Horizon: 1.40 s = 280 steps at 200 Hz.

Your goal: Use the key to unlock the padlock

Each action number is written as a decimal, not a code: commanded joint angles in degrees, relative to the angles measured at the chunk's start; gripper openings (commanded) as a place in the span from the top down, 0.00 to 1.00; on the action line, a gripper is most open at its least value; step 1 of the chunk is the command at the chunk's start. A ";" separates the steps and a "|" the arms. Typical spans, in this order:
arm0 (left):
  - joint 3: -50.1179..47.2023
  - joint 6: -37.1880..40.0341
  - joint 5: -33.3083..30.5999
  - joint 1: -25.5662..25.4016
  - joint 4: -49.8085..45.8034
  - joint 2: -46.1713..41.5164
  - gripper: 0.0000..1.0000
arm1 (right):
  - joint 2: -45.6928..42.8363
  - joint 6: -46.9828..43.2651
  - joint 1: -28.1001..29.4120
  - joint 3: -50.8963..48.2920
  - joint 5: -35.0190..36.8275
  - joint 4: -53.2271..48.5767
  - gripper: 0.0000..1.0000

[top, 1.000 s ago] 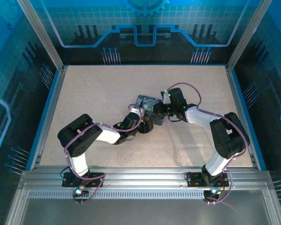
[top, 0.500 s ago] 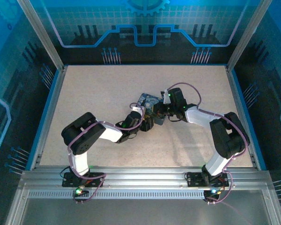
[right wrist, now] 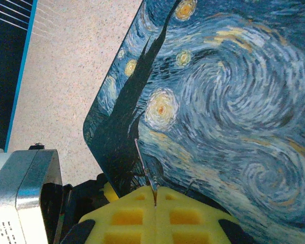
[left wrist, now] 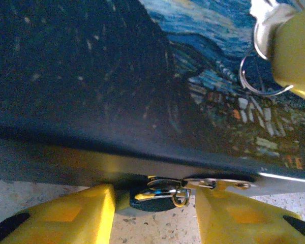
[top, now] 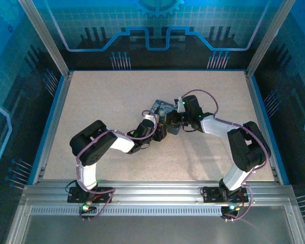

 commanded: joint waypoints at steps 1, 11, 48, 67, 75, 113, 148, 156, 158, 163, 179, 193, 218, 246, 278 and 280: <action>1.45 -1.51 6.57 -0.81 -1.18 2.55 0.57 | 2.19 -0.56 0.80 -0.24 1.36 -4.75 1.00; 1.65 -1.66 6.42 -0.82 -1.46 2.56 0.57 | 2.18 -0.56 0.78 -0.20 1.37 -4.69 1.00; 1.80 -1.84 6.58 -0.85 -1.67 2.55 0.60 | 2.25 -0.56 0.80 -0.19 1.41 -4.71 1.00; 1.98 -1.60 6.66 -1.21 -1.84 2.55 0.60 | 2.22 -0.52 0.86 -0.17 1.37 -4.62 1.00; 2.01 -1.51 6.66 -1.37 -1.79 2.63 0.60 | 2.28 -0.50 0.88 -0.11 1.36 -4.58 1.00; 2.05 -1.39 5.92 -1.45 -2.25 2.46 0.60 | 2.18 -0.39 0.89 -0.19 1.41 -4.56 1.00; 2.66 -1.73 6.14 -1.51 -2.47 2.72 0.64 | 2.36 -0.21 1.06 -0.19 1.29 -4.41 1.00; 2.74 -1.78 6.19 -1.57 -2.40 2.81 0.64 | 2.37 -0.13 1.02 -0.19 1.34 -4.40 1.00; 2.79 -1.82 6.15 -1.55 -2.40 2.81 0.63 | 2.37 -0.12 1.05 -0.19 1.31 -4.36 1.00; 2.76 -1.70 6.18 -1.62 -2.40 2.86 0.63 | 2.43 -0.13 1.15 -0.21 1.32 -4.33 1.00; 2.67 -1.62 6.15 -1.57 -2.54 2.90 0.64 | 2.45 -0.05 1.25 -0.12 1.36 -4.32 1.00; 2.56 -1.60 5.79 -1.63 -2.62 2.90 0.64 | 2.50 -0.03 1.23 -0.08 1.28 -4.32 1.00; 2.53 -1.74 5.17 -1.60 -2.69 2.63 0.65 | 2.44 0.02 1.42 -0.02 1.36 -4.33 1.00; 2.81 -2.04 5.25 -1.60 -2.70 2.56 0.68 | 2.36 0.05 1.67 0.14 1.29 -4.24 1.00; 2.49 -1.70 5.00 -1.64 -2.78 1.54 0.71 | 0.95 0.12 1.87 -0.54 1.42 -2.02 1.00; 2.53 -1.69 5.04 -1.61 -2.84 1.48 0.71 | 0.78 0.07 1.93 -0.61 1.38 -1.92 1.00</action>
